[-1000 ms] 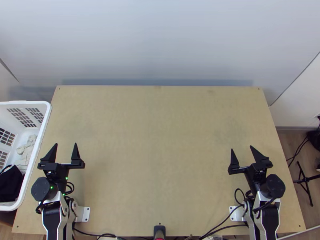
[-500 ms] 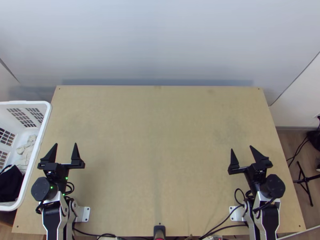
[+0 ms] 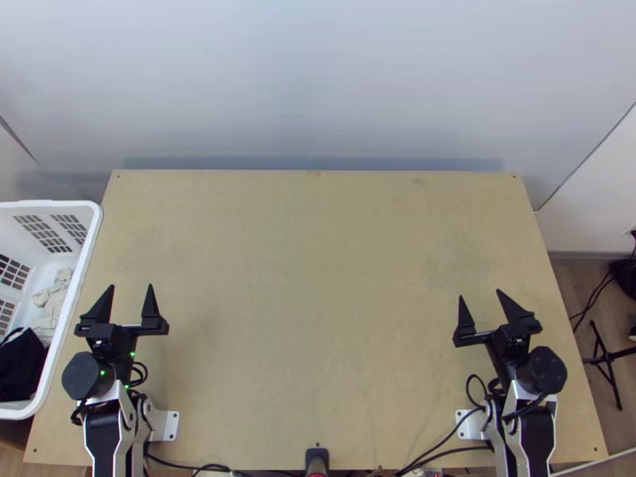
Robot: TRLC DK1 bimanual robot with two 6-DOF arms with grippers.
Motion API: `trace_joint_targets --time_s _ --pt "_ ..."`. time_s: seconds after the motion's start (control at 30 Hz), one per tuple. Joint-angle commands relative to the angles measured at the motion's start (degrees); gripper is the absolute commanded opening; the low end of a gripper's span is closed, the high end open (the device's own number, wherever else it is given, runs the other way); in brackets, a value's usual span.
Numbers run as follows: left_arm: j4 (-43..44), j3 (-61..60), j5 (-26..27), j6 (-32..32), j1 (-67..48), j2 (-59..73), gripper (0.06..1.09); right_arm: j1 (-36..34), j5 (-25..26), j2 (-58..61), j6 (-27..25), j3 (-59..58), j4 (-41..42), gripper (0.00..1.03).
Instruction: Fold the t-shirt
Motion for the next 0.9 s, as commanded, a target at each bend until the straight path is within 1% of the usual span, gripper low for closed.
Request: trace_joint_targets --time_s 0.0,0.57,0.6,0.63,0.67,0.73,0.87 --pt "0.0 0.0 0.0 0.0 0.0 0.0 1.04 0.0 0.1 0.0 0.0 0.0 0.0 0.98" --pt "0.0 0.0 0.0 -0.6 -0.3 0.0 1.04 0.0 0.1 0.0 0.0 0.0 0.0 0.98" --pt "0.0 0.0 0.0 -0.6 -0.3 0.0 1.04 0.1 0.0 0.0 0.9 0.0 0.0 0.98" --pt "0.0 0.0 0.0 -0.6 -0.4 0.0 1.04 0.7 0.0 0.0 4.2 0.0 0.0 0.98" --pt "0.0 0.0 0.0 -0.6 -0.5 0.0 1.04 1.4 0.0 0.0 5.6 0.0 0.0 0.98" --pt "0.0 0.0 0.0 -0.6 -0.6 0.0 1.04 3.2 0.1 0.0 5.6 0.0 0.1 0.98" --pt "0.0 0.0 0.0 -0.3 -0.5 0.0 1.04 4.6 0.1 -0.1 5.7 -0.1 0.4 0.98"
